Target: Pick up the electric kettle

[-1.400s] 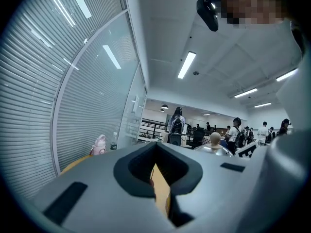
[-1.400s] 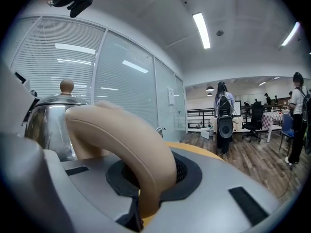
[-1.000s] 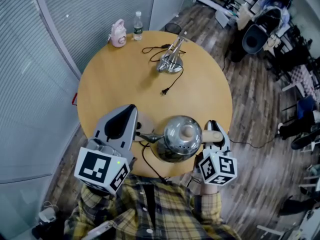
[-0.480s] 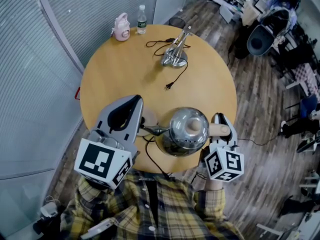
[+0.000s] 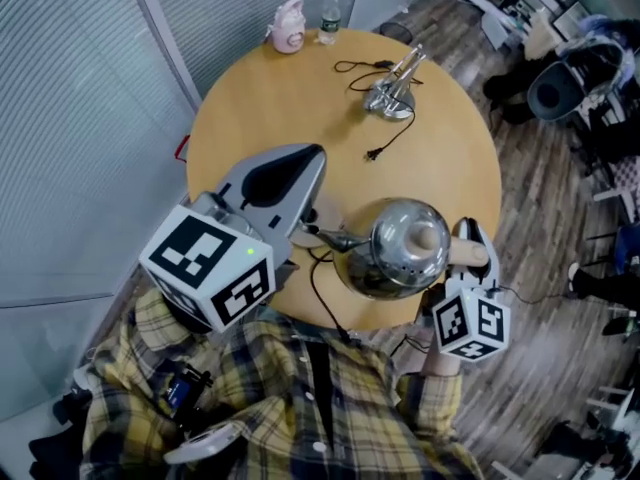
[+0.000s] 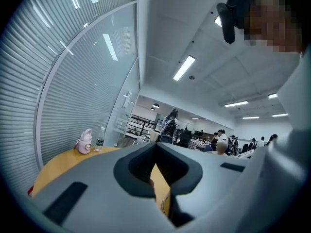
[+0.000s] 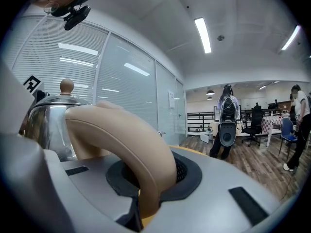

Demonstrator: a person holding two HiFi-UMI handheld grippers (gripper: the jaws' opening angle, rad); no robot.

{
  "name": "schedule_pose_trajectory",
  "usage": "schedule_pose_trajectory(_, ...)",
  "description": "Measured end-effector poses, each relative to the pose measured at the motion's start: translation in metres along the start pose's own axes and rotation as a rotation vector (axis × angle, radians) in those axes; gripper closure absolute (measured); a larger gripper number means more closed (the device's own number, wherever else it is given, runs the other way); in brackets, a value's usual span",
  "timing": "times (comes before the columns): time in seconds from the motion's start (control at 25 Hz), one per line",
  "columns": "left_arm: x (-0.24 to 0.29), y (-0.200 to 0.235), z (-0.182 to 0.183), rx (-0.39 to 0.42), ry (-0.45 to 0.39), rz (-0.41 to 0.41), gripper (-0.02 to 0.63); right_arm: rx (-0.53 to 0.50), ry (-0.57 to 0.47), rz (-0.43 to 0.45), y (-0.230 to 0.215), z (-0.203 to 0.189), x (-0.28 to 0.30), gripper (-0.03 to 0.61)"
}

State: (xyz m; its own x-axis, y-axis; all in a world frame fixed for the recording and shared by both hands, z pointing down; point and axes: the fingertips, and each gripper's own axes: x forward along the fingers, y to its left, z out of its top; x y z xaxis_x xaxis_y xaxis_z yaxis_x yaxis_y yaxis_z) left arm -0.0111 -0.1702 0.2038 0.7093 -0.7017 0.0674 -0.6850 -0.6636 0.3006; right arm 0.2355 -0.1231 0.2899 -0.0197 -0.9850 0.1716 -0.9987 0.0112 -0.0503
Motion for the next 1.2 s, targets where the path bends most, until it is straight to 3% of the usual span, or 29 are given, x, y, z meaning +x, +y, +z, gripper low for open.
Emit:
schedule_pose_trajectory(0.32,-0.005,0.016,-0.002,0.002,0.019,0.009,0.612,0.004,0.001,0.019,0.012,-0.003,0.007,0.520)
schedule_pose_trajectory(0.72,-0.006,0.001,0.003,0.113,0.035,0.020,0.612,0.019,-0.001,0.025,0.008,0.002,0.003,0.520)
schedule_pose_trajectory(1.2,-0.009,0.013,0.005,0.100,0.041,0.015,0.612,0.007,-0.001,0.026,0.017,0.007,0.009,0.520)
